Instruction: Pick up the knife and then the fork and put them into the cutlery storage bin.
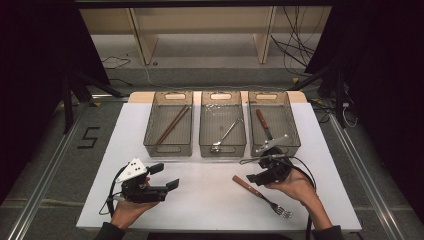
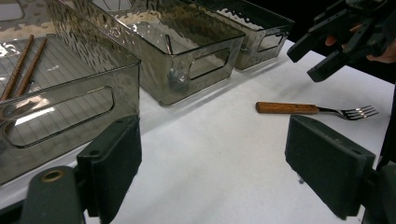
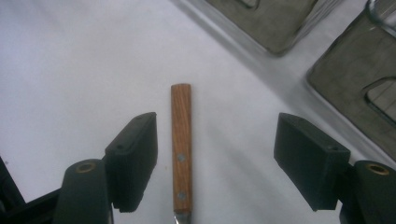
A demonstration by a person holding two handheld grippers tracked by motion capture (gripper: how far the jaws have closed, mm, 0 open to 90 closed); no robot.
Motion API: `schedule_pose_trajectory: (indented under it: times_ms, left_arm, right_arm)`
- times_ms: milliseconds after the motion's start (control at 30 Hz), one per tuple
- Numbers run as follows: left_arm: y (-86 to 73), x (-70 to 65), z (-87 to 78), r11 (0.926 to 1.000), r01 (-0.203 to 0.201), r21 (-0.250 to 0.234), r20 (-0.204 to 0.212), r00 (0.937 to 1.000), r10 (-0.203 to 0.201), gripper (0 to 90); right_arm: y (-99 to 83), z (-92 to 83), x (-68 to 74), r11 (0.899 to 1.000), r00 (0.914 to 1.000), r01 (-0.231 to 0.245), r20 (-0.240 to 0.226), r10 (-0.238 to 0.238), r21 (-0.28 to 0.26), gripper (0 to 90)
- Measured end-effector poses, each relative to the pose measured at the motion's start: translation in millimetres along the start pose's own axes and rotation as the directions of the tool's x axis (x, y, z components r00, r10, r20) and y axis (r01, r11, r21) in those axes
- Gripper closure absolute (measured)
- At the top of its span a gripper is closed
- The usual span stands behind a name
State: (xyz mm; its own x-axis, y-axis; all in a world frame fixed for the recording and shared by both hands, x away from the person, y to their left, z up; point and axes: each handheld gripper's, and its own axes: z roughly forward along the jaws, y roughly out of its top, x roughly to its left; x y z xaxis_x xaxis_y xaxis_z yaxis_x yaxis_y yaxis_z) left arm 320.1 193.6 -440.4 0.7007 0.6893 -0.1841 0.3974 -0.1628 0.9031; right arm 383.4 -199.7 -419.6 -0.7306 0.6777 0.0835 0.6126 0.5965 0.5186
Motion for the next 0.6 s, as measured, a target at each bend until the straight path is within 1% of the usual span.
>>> schedule_pose_trajectory:
  times_ms: [33, 100, 133, 167, 233, 333, 367, 433, 600]
  left_arm:
    - [0.0, 0.0, -0.1, 1.0, 0.0, 0.0, 0.0, 1.0, 0.0, 18.4]
    - [-0.1, 0.0, -0.4, 1.0, 0.004, -0.004, 0.0, 1.0, -0.004, 18.4]
    - [-0.1, 0.1, -0.6, 1.0, 0.005, -0.005, 0.0, 1.0, -0.005, 18.4]
    - [-0.1, 0.2, -0.6, 1.0, 0.006, -0.005, 0.0, 1.0, -0.006, 18.4]
    - [-0.2, 0.1, -0.7, 1.0, 0.005, -0.005, 0.001, 1.0, -0.005, 18.4]
    - [0.1, -0.1, -1.1, 0.9999, 0.003, -0.01, 0.002, 1.0, -0.003, 18.4]
    - [0.1, 0.0, -1.2, 0.9999, 0.003, -0.011, 0.002, 1.0, -0.003, 18.4]
    - [0.0, 0.2, -1.1, 0.9999, 0.004, -0.012, 0.003, 1.0, -0.004, 18.4]
    - [0.0, -0.1, -1.2, 0.9999, 0.004, -0.015, 0.005, 1.0, -0.004, 18.3]
  right_arm:
    - [-1.9, 2.4, 2.6, 1.0, 1.0, 0.006, -0.002, -0.006, 0.017, 31.0]
    - [-2.7, 3.5, 3.6, 1.0, 1.0, 0.009, -0.003, -0.009, 0.022, 31.0]
    - [-4.2, 4.9, 5.3, 0.999, 0.9999, 0.014, -0.009, -0.014, 0.038, 31.0]
    - [-6.7, 7.3, 7.6, 0.998, 0.9997, 0.024, -0.004, -0.024, 0.056, 31.1]
    - [-7.5, 8.1, 8.4, 0.998, 0.9997, 0.024, -0.002, -0.024, 0.061, 31.3]
    - [-11.0, 10.4, 10.8, 0.996, 0.9997, 0.023, 0.001, -0.023, 0.085, 32.4]
    - [-12.0, 11.2, 11.1, 0.995, 0.9996, 0.029, 0.0, -0.03, 0.092, 33.0]
    - [-13.4, 12.7, 12.6, 0.993, 0.9996, 0.025, 0.008, -0.026, 0.114, 34.2]
    - [-16.0, 16.9, 14.0, 0.988, 0.9995, 0.027, 0.01, -0.029, 0.152, 38.0]
